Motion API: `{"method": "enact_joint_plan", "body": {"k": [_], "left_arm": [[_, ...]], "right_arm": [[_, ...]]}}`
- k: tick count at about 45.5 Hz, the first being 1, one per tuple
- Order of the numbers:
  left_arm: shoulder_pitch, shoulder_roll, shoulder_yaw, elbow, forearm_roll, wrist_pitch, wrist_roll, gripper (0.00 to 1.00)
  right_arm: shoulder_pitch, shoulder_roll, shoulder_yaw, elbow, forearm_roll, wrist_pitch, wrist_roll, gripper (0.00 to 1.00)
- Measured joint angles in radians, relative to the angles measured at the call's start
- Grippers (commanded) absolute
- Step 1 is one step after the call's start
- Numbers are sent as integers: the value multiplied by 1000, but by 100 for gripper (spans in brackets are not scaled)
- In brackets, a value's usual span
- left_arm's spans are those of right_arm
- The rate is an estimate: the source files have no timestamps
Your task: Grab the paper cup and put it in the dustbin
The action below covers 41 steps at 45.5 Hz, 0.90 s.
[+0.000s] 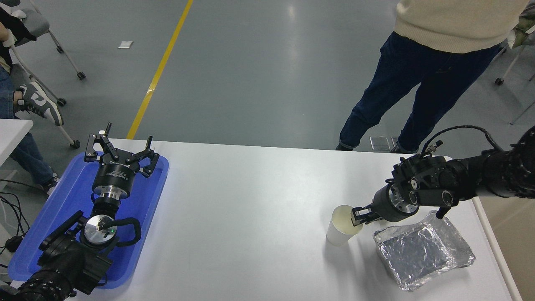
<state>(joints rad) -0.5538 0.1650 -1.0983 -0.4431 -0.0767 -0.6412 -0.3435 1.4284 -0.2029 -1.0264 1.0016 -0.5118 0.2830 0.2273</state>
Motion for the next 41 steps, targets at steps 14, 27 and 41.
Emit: {"method": "enact_joint_plan", "body": {"k": [14,27,41], "left_arm": [[0,0,0,0,0,0,1,100],[0,0,0,0,0,0,2,100],[1,1,0,0,0,0,2,100]], "right_arm": [[124,-66,-40,88,0,27,7,0],[422,-183,-126,276,5,150,9,0],[760,-239,-214,399,26,337,13,0]]}}
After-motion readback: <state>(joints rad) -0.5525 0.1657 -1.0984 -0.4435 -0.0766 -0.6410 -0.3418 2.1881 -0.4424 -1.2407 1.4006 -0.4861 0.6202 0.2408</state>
